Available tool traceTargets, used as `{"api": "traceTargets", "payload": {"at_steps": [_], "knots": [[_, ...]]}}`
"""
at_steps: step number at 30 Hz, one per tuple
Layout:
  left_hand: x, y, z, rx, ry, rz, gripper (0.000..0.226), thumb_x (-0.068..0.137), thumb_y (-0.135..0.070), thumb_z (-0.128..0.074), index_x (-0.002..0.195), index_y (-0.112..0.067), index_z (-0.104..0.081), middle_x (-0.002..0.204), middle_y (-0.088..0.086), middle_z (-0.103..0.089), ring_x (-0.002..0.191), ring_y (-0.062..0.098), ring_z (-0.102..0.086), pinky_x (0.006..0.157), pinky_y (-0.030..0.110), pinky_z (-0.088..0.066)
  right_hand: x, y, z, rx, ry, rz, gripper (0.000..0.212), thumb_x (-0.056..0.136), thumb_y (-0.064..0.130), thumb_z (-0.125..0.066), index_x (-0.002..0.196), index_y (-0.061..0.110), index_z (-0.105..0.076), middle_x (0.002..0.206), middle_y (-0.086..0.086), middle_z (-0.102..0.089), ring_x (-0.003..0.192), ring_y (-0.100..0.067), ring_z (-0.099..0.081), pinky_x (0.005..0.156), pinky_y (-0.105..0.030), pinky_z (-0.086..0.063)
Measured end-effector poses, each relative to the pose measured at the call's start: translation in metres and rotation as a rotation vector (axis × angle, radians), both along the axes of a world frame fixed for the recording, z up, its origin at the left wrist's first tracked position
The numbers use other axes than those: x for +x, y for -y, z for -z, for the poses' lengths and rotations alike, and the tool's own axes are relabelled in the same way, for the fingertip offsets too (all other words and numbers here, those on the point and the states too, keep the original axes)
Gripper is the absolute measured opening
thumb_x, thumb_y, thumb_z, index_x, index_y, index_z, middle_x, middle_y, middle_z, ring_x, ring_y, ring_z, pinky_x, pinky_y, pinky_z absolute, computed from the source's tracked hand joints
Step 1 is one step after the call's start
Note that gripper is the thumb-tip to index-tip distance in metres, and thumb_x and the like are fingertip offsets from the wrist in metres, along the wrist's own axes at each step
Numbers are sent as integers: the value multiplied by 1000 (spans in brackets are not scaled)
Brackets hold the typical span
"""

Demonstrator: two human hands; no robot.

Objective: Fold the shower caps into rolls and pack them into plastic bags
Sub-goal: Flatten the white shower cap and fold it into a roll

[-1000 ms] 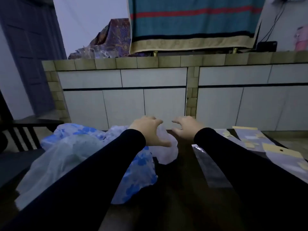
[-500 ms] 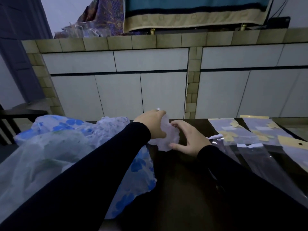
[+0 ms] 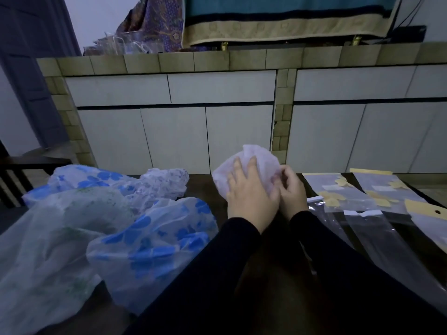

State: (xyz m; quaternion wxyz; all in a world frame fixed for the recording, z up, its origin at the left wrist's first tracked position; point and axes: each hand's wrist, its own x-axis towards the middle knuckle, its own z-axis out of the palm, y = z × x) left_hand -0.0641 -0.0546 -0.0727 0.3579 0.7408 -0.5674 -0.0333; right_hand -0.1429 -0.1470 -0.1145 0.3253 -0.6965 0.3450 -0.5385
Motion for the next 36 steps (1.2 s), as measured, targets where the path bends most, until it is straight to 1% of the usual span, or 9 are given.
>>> {"api": "traceTargets", "payload": {"at_steps": [4,9,14,17,20,24,27,32,36], "knots": [[-2,-2,14,-135,-78,38,73,84,-64,-49,144,-28,-29,148,-7,-36,134,11,-33,111,45,-31,-8,0,-8,207,243,71,13,100,17,-40,97,15,-53,98,-13,-60,93,-25,-56,84,-41,-48],[-2,-5,35,-244,-208,129,54,86,-59,-53,135,-37,-43,134,-14,-48,123,6,-41,106,37,-36,-20,-5,-24,388,447,80,12,100,20,-45,99,26,-56,105,-3,-63,104,-22,-60,90,-43,-52],[-5,5,41,-341,-461,58,37,88,-55,-53,121,-37,-54,109,-8,-61,92,6,-59,76,25,-55,-29,-17,-21,398,636,-39,10,95,35,-53,102,28,-54,112,-8,-62,103,-28,-62,84,-46,-53],[-6,10,35,-465,-655,-25,17,91,-43,-57,102,-30,-62,91,-9,-64,76,2,-59,62,14,-47,-27,-23,-6,267,516,-184,28,85,37,-57,109,25,-56,115,-8,-64,105,-26,-63,82,-42,-52],[-7,13,31,-579,-761,-19,3,93,-35,-58,92,-32,-59,85,-10,-64,72,-1,-58,63,14,-47,-18,-22,2,192,428,-122,31,86,29,-66,111,12,-62,108,-7,-69,103,-24,-65,86,-40,-54],[1,16,41,-555,-759,115,34,85,-58,-54,112,-37,-56,111,-10,-62,103,4,-58,85,24,-49,-6,-13,-12,216,478,88,13,87,28,-67,87,15,-64,84,1,-68,86,-21,-65,77,-33,-54],[15,18,49,-426,-597,48,60,72,-67,-52,128,-42,-49,129,-10,-48,119,7,-43,97,31,-40,-1,-3,-21,422,610,125,22,85,44,-66,84,23,-62,91,2,-68,92,-22,-65,85,-38,-54],[29,17,37,-545,-682,-175,4,88,-27,-63,89,-23,-62,87,-9,-63,82,6,-59,77,22,-52,-3,0,-12,409,480,286,31,87,42,-64,76,14,-55,71,1,-53,73,-15,-53,62,-24,-44],[33,13,28,-681,-686,-346,8,91,-30,-60,88,-26,-55,83,-13,-58,74,1,-54,57,2,-41,-16,1,-8,336,154,437,9,92,27,-59,88,20,-55,81,4,-55,88,-20,-54,70,-27,-40]]}}
